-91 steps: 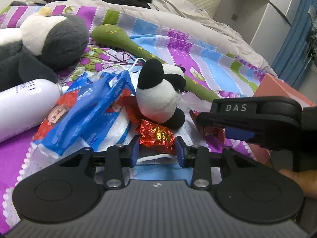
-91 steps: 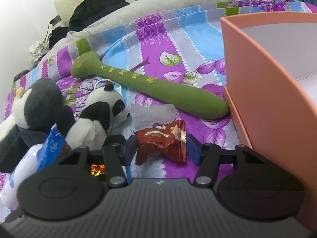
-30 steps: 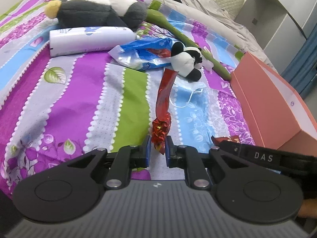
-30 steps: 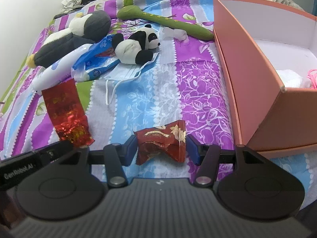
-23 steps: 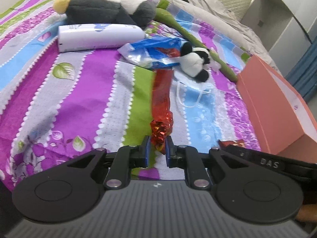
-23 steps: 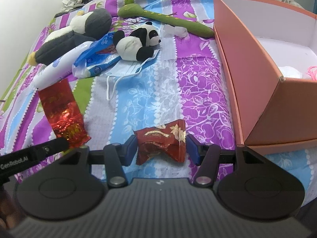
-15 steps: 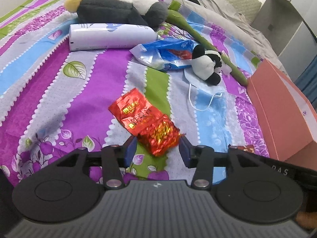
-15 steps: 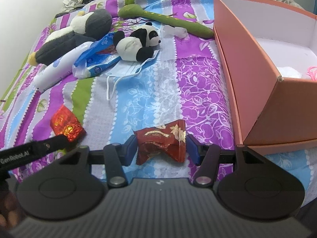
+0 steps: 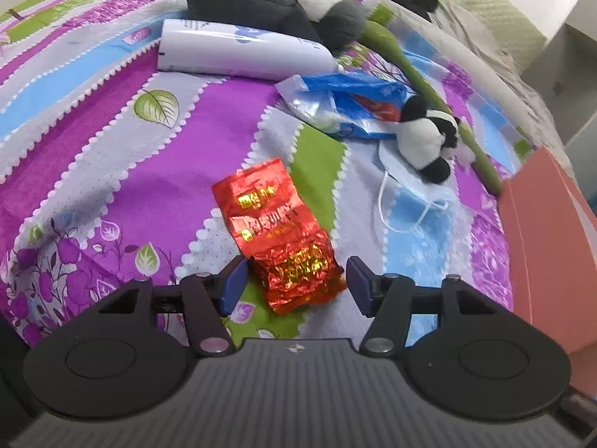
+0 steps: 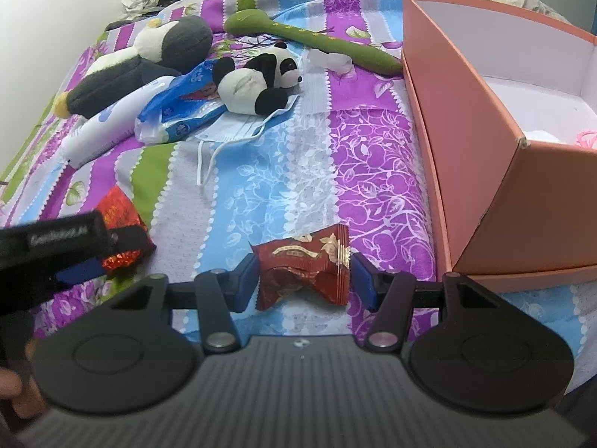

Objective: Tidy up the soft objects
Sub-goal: 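Grasp the red tea packet with the left tool while the right tool holds the candy, then carry the red packet in the left tool and candy in the right tool over the box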

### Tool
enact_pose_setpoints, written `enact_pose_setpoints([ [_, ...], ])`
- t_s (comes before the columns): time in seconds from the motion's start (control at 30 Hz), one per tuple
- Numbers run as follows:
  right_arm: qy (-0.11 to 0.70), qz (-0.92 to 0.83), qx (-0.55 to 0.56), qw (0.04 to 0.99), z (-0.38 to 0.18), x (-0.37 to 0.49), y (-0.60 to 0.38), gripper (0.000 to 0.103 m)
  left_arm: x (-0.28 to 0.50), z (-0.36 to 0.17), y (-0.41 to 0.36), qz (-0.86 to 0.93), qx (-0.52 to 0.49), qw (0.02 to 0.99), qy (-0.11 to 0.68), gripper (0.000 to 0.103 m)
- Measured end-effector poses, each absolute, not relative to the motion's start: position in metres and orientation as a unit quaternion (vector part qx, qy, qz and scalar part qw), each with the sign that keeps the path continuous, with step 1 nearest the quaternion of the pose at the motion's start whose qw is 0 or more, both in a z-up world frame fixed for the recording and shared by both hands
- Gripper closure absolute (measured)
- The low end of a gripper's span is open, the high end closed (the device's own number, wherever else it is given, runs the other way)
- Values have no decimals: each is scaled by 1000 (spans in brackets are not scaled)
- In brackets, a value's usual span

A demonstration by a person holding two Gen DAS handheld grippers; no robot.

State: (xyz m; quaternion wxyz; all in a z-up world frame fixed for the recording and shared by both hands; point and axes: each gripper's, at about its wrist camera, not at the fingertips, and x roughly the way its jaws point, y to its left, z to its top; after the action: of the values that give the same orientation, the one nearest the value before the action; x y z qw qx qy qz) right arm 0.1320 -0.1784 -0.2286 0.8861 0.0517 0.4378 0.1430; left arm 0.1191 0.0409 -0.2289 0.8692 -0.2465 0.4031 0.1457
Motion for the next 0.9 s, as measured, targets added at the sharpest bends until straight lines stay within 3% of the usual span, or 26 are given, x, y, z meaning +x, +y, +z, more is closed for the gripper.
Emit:
enact_pose_setpoints([
  [0.9,426,165,44,889,-206,132,-180,46,109,-215,36,153,-186,881,408,48],
])
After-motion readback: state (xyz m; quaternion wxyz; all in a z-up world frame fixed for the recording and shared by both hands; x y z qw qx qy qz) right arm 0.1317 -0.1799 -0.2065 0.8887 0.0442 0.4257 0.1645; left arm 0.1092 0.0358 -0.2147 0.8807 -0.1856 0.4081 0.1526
